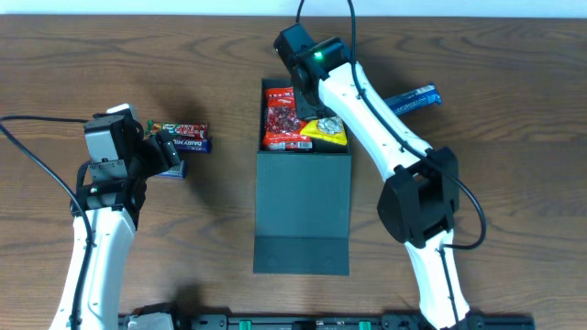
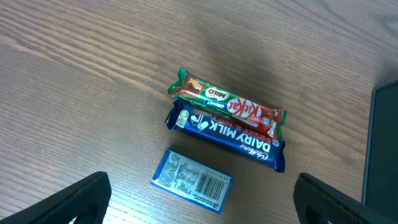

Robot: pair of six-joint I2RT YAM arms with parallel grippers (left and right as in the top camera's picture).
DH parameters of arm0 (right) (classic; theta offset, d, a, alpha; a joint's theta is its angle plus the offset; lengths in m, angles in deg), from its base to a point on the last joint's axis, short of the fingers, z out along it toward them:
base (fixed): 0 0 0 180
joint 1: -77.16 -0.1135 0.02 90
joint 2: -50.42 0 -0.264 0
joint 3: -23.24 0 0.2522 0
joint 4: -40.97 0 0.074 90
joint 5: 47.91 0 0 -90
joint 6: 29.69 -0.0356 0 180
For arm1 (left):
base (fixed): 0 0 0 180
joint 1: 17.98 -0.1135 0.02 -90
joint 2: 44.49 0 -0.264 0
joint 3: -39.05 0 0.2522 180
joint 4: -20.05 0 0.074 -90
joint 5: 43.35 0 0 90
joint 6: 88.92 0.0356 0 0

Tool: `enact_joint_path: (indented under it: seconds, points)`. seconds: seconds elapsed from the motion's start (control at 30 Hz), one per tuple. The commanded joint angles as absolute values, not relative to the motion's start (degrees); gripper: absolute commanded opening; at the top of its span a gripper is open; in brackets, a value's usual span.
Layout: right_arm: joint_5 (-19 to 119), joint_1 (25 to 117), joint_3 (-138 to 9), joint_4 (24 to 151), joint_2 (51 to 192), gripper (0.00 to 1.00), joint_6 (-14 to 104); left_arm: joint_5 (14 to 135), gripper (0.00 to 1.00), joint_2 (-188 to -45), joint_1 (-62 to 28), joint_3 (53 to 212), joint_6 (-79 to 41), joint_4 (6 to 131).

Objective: Pack container
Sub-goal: 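Lift the yellow Hacks bag and lower it into the box beside the red bag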

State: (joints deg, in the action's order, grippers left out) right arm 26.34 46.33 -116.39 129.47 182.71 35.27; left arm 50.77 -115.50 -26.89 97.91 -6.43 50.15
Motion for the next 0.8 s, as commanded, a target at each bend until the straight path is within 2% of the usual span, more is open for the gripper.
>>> enact_joint_path:
  seconds: [0.0,0.27,0.3,0.33,0.37,0.43,0.47,0.53,0.57,0.6,0.63,0.67,0.7,0.77]
  points:
    - [24.3,47.0,-118.0,129.6,184.6,0.01,33.9,50.8,0.95,-115.7,-27.0,99.5,-6.7,50.3]
    - [24.5,47.2,-118.0,128.9,186.9,0.03,33.1,50.7,0.95,-115.7,-27.0,99.5,-6.7,50.3]
    - [24.5,47.2,-118.0,128.4,186.9,0.21,33.1,50.7,0.95,-115.7,-27.0,99.5,-6.7,50.3]
    - [24.5,47.2,-118.0,127.9,186.9,0.44,33.1,50.7,0.95,-115.7,-27.0,99.5,-6.7,50.3]
    - [24.5,47.2,-118.1,127.4,186.9,0.53,33.4,50.7,0.95,-115.7,-27.0,99.5,-6.7,50.3]
    - [24.5,47.2,-119.4,127.6,186.8,0.65,34.1,50.7,0.95,-115.7,-27.0,99.5,-6.7,50.3]
    - [24.5,47.2,-120.9,128.3,186.8,0.80,34.2,50.7,0.95,-115.7,-27.0,99.5,-6.7,50.3]
    - [24.5,47.2,-124.9,130.4,186.7,0.83,34.2,50.7,0.95,-115.7,-27.0,99.5,-6.7,50.3]
    - [24.4,47.2,-126.8,131.3,186.7,0.82,34.2,50.7,0.95,-115.7,-27.0,99.5,-6.7,50.3]
    - [24.5,47.2,-129.5,132.4,186.7,0.75,34.2,50.7,0.95,-115.7,-27.0,99.5,-6.7,50.3]
    - [24.5,47.2,-131.2,132.9,186.7,0.51,34.2,50.7,0.95,-115.7,-27.0,99.5,-6.7,50.3]
    - [24.5,47.4,-132.6,132.9,186.7,0.06,34.3,50.7,0.95,-115.7,-27.0,99.5,-6.7,50.3]
    - [24.8,47.5,-132.6,132.4,186.7,0.01,35.1,50.7,0.95,-115.7,-27.0,99.5,-6.7,50.3]
    - [25.2,47.8,-131.7,132.0,186.9,0.01,35.7,50.7,0.95,-115.7,-27.0,99.5,-6.7,50.3]
